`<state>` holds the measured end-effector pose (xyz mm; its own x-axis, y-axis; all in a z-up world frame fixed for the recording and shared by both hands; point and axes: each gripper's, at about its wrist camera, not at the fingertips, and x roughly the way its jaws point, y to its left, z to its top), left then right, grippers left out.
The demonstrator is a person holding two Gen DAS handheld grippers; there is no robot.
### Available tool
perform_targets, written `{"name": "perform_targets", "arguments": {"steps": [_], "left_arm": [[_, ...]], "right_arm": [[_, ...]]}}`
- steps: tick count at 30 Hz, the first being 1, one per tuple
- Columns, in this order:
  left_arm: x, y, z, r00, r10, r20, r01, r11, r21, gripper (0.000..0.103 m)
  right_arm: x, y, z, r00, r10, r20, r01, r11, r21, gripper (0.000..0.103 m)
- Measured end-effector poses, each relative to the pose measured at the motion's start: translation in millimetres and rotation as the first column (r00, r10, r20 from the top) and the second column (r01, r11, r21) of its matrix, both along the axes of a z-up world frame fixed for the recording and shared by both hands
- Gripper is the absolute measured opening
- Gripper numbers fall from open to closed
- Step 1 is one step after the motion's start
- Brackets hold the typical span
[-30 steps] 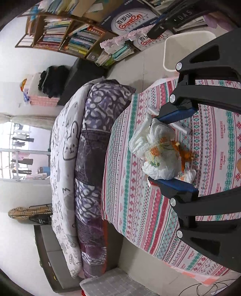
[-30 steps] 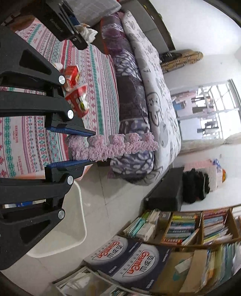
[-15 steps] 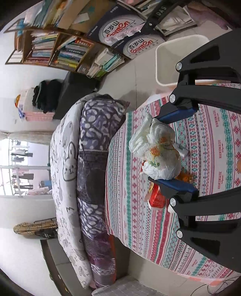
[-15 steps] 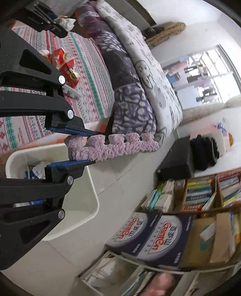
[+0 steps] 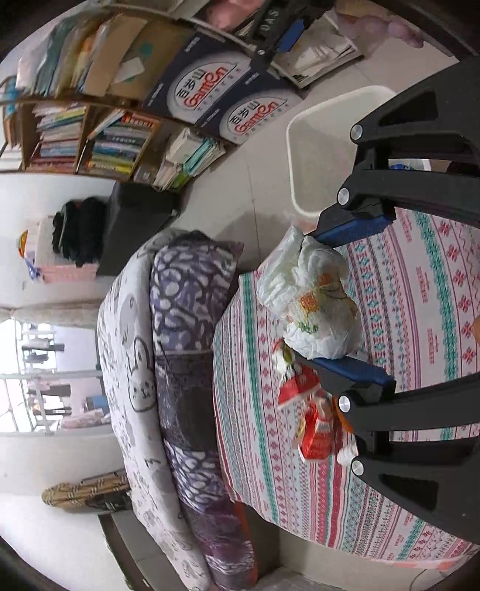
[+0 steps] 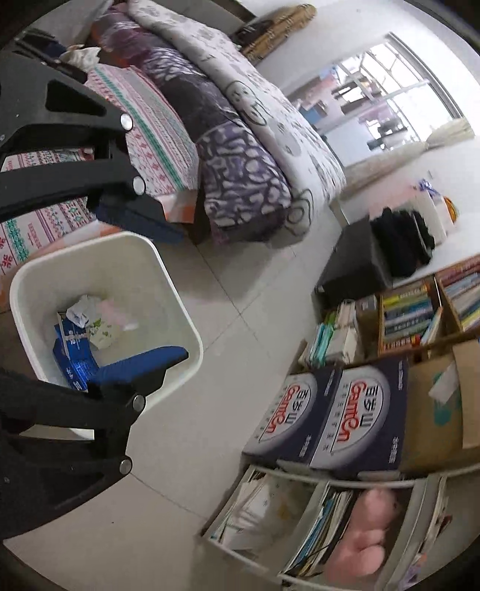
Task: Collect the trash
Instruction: 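Carry the pink foam strip to the wastebasket and open the right tool while the left tool holds the diaper, then lower the rolled diaper into the wastebasket and open the left tool, then grasp the second rolled white diaper with the left tool while the right tool grasps the orange bread stick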
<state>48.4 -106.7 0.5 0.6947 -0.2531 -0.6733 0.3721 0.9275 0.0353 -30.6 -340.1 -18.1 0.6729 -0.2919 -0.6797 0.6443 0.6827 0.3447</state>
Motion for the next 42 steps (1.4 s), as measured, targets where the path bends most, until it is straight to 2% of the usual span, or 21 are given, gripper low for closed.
{"name": "perform_targets", "arguments": {"steps": [4,9,18,26,29,32,42], "left_arm": [[-10,-21,-4,0.999,-0.052,-0.003,0.052,0.999,0.014,0.054],[-24,-48,-14,0.993,-0.12,-0.011,0.121,0.992,0.045,0.054],[-35,-86,-37,0.972,-0.208,-0.111,0.214,0.976,0.041,0.055],[-26,-122,-55,0.946,-0.227,-0.234,0.225,0.974,-0.032,0.055],[-20,-132,-54,0.931,-0.248,-0.269,0.237,0.969,-0.074,0.071],[-15,-134,-50,0.931,-0.245,-0.27,0.232,0.97,-0.077,0.074],[7,-91,-57,0.956,-0.145,-0.255,0.157,0.987,0.026,0.078]], "right_arm": [[-11,-12,0,0.999,-0.044,0.007,0.043,0.999,0.011,0.074],[-17,-26,-1,0.998,-0.058,0.008,0.057,0.998,0.039,0.08],[-25,-38,1,0.997,-0.065,0.04,0.061,0.994,0.094,0.08],[-36,-55,3,0.99,-0.121,0.075,0.108,0.982,0.154,0.081],[-36,-56,3,0.989,-0.125,0.08,0.111,0.981,0.161,0.081],[-35,-56,3,0.99,-0.12,0.078,0.106,0.981,0.161,0.082],[-8,-30,-4,0.999,-0.033,0.029,0.029,0.988,0.149,0.088]]}}
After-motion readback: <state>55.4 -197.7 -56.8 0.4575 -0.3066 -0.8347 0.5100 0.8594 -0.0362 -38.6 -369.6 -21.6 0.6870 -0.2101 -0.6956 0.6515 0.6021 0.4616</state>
